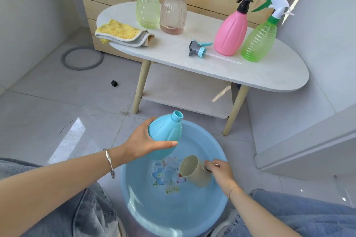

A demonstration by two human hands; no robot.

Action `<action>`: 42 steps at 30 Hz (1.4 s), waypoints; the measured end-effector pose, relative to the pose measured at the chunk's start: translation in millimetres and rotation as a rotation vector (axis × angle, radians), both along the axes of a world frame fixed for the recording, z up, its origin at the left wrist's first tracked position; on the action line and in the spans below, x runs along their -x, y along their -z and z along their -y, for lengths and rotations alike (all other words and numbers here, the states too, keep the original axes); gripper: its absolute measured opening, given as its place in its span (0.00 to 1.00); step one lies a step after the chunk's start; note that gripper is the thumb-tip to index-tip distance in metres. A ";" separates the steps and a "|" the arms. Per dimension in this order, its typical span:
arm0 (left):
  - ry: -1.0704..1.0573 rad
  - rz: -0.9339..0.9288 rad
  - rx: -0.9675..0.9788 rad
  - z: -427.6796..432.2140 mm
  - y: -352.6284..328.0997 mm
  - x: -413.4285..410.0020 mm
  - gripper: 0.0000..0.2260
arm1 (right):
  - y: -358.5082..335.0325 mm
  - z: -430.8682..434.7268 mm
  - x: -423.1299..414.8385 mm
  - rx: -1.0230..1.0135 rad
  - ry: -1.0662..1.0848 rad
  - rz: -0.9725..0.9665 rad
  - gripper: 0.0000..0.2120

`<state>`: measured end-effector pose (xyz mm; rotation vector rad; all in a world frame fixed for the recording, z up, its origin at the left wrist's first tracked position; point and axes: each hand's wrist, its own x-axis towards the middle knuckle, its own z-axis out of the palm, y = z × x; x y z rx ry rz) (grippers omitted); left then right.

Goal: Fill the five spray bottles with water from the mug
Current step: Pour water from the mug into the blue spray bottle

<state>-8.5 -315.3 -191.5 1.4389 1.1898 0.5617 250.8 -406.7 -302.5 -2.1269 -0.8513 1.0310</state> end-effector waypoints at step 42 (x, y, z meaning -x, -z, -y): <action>0.085 0.080 -0.177 1.1 1.8 -9.5 0.38 | -234.7 -32.5 1.2 -0.613 -0.088 -0.196 0.20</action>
